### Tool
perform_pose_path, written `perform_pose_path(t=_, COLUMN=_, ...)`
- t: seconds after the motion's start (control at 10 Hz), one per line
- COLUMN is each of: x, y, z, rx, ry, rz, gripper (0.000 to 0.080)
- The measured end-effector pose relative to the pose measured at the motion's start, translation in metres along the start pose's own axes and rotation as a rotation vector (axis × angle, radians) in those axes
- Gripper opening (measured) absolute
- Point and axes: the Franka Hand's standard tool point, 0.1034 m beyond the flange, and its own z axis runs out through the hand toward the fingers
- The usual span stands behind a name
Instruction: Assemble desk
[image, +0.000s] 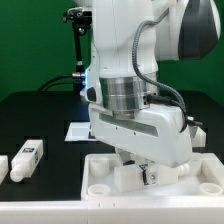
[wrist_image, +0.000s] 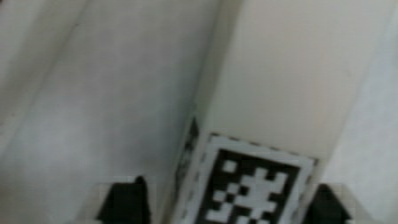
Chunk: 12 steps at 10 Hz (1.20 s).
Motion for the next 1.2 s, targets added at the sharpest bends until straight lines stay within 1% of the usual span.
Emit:
perform_pose_path(t=0.1, x=0.0, y=0.0, z=0.0, rx=0.0, ry=0.0, rz=0.0, gripper=0.028)
perform_pose_path(t=0.2, x=0.001, y=-0.002, z=-0.001, rx=0.0, ry=-0.004, rz=0.0, gripper=0.028)
perform_pose_path(t=0.3, x=0.007, y=-0.008, z=-0.01, rx=0.007, ry=-0.011, rz=-0.029, gripper=0.0283)
perform_pose_path(t=0.4, x=0.017, y=-0.013, z=-0.024, rx=0.021, ry=-0.008, rz=-0.059, gripper=0.0283)
perform_pose_path(t=0.5, x=0.025, y=-0.013, z=-0.037, rx=0.032, ry=-0.006, rz=-0.123, gripper=0.0283)
perform_pose_path(t=0.6, x=0.033, y=-0.012, z=-0.053, rx=0.044, ry=-0.007, rz=-0.212, gripper=0.0283)
perform_pose_path(t=0.7, x=0.039, y=-0.007, z=-0.065, rx=0.054, ry=-0.001, rz=-0.343, gripper=0.0283)
perform_pose_path(t=0.8, x=0.041, y=0.004, z=-0.07, rx=0.056, ry=0.001, rz=-0.449, gripper=0.0283)
perform_pose_path(t=1.0, x=0.041, y=0.006, z=-0.067, rx=0.044, ry=0.003, rz=-0.57, gripper=0.0284)
perform_pose_path(t=1.2, x=0.041, y=0.008, z=-0.067, rx=0.041, ry=0.011, rz=-0.705, gripper=0.0284)
